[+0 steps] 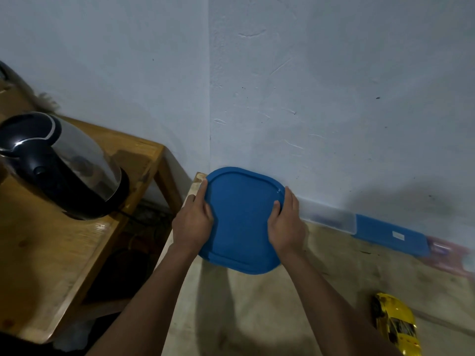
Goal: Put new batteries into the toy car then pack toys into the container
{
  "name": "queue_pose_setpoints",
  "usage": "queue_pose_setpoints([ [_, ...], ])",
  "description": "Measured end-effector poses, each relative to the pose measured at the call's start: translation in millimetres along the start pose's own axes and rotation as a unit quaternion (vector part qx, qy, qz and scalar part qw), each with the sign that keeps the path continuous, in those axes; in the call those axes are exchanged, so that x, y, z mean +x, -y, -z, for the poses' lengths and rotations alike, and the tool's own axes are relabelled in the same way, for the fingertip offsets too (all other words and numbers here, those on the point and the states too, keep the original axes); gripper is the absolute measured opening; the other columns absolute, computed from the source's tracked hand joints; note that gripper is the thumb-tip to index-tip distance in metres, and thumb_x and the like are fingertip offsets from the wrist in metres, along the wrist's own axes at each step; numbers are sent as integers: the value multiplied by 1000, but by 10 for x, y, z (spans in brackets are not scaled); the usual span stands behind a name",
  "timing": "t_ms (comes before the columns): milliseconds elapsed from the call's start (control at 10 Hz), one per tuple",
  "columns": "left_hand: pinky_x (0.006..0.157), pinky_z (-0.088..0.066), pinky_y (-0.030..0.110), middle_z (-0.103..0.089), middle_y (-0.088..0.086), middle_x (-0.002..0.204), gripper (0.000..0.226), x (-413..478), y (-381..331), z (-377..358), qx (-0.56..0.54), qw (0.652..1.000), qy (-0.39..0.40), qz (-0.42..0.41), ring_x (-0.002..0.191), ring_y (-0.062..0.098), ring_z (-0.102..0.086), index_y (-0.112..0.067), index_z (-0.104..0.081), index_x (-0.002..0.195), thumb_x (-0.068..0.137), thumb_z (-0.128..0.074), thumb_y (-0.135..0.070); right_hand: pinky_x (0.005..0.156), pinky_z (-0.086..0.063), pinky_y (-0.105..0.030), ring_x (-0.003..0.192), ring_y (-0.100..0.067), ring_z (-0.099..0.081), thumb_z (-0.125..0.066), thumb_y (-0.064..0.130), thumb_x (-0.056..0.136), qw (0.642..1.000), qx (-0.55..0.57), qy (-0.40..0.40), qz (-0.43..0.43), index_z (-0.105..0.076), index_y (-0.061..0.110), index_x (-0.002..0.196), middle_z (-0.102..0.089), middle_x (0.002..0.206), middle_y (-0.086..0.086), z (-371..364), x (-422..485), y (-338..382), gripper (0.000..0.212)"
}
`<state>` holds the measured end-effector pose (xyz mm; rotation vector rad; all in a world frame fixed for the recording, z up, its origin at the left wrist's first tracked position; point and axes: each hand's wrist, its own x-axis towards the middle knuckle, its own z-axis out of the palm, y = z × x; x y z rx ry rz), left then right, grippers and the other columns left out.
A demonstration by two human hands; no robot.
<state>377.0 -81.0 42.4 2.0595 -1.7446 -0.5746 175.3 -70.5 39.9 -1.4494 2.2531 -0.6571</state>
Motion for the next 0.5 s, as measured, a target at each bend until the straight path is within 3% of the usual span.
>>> queue_pose_setpoints([
  [200, 66, -46, 37, -57, 6, 109, 56, 18, -36, 30, 4, 1000, -1, 5, 83, 20, -57, -37, -18, 156, 104, -34, -26, 74, -45, -31, 114, -25, -58, -26, 35, 105, 1000, -11, 10, -5, -18, 22, 154, -24, 159, 7, 26, 5, 42, 52],
  [300, 65, -45, 36, -54, 4, 102, 57, 41, -28, 73, 2, 1000, 18, -3, 79, 17, -54, -38, -12, 156, 104, -30, -27, 84, -46, -35, 122, -26, -53, -27, 38, 104, 999, -2, 50, 1, -13, 23, 155, -19, 160, 6, 91, 14, 41, 54],
  [400, 73, -53, 44, -58, 10, 105, 58, 48, -14, 161, 3, 997, 79, -6, 79, 20, -56, -39, 0, 156, 104, -26, -31, 110, -32, -40, 141, -25, -32, -30, 40, 104, 989, 47, 141, -3, -4, 23, 155, -10, 162, 2, 218, 94, 19, 59],
  [500, 101, -43, 54, -42, 21, 142, 60, 121, -79, 296, 85, 985, 148, -5, 120, 39, -50, -36, 5, 156, 105, -25, -39, 119, -17, -38, 148, -23, -16, -34, 45, 102, 979, 28, 202, -9, 0, 18, 156, -2, 164, -1, 380, 178, -6, 69],
])
